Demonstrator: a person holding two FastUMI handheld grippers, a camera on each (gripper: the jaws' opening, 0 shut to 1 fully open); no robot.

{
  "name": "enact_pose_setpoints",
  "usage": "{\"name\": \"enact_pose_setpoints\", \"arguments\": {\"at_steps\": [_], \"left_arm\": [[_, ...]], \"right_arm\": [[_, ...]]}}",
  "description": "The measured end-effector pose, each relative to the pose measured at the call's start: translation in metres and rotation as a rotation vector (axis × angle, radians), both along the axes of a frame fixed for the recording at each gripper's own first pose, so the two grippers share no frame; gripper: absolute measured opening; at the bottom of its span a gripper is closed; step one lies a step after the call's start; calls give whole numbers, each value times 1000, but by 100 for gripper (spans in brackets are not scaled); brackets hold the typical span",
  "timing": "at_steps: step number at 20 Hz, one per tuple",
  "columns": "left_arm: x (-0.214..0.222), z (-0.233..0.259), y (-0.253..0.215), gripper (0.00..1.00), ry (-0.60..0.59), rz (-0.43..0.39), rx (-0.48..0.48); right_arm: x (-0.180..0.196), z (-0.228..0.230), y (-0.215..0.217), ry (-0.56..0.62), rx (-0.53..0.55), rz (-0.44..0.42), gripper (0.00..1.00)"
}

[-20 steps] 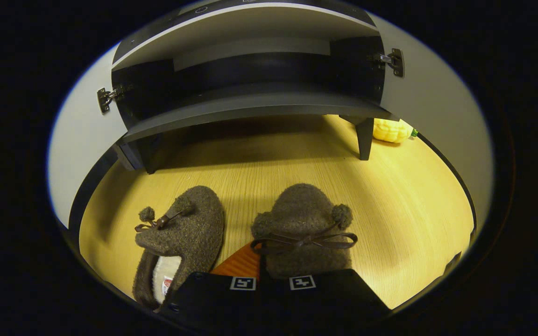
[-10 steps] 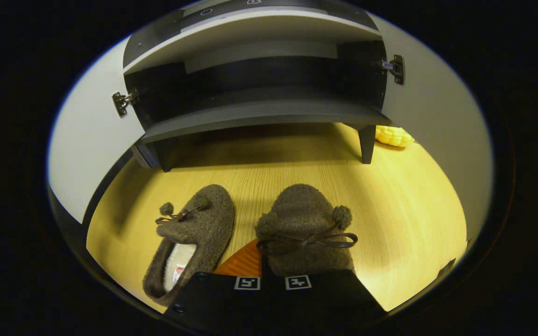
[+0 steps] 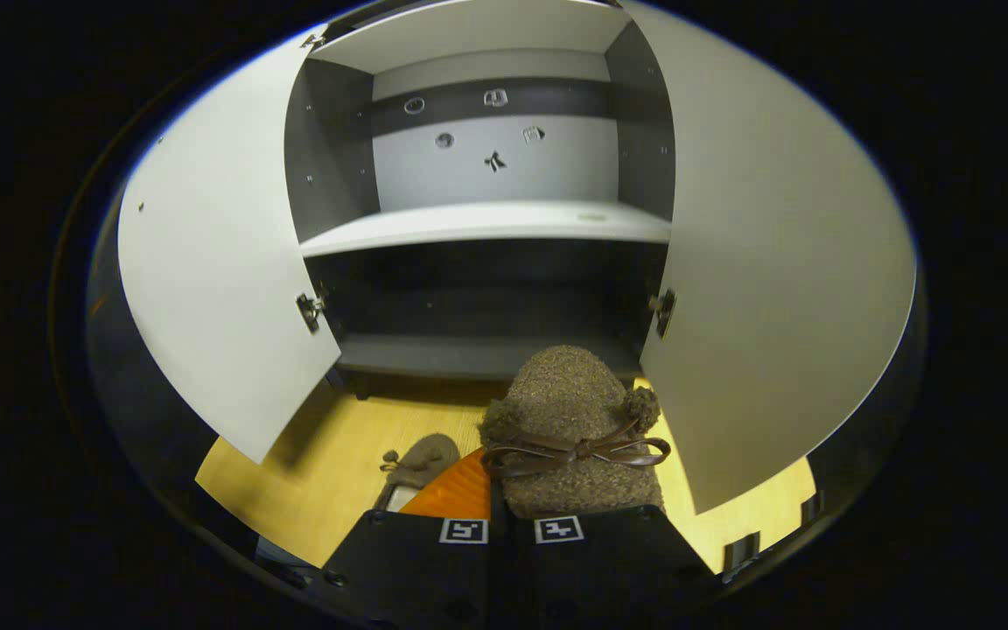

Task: Grab one shoe with the right hand and put it into the shoe cabinet, grab the other shoe with the left hand and put it into the shoe cabinet; then close the right door with the right hand and the left door with the left hand.

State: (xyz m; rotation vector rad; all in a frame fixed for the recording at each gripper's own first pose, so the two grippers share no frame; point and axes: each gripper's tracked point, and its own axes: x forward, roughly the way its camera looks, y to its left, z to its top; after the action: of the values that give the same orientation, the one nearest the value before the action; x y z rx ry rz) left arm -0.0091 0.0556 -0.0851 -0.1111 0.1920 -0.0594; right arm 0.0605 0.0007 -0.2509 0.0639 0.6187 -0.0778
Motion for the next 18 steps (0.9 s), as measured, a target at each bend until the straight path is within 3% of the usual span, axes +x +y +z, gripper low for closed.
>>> {"name": "enact_pose_setpoints", "arguments": {"at_steps": [5, 10, 15, 18], "left_arm": [[-8, 6, -7, 95, -20, -36, -20], [-13, 5, -13, 95, 0, -29, -29], [-10, -1, -31, 95, 24, 3, -41], [0, -5, -35, 95, 38, 62, -54]], "right_arm": [[51, 104, -9, -172, -54, 5, 5], [118, 163, -11, -246, -54, 36, 4], [209, 168, -17, -226, -8, 57, 5], [266, 148, -22, -186, 23, 66, 5]]}}
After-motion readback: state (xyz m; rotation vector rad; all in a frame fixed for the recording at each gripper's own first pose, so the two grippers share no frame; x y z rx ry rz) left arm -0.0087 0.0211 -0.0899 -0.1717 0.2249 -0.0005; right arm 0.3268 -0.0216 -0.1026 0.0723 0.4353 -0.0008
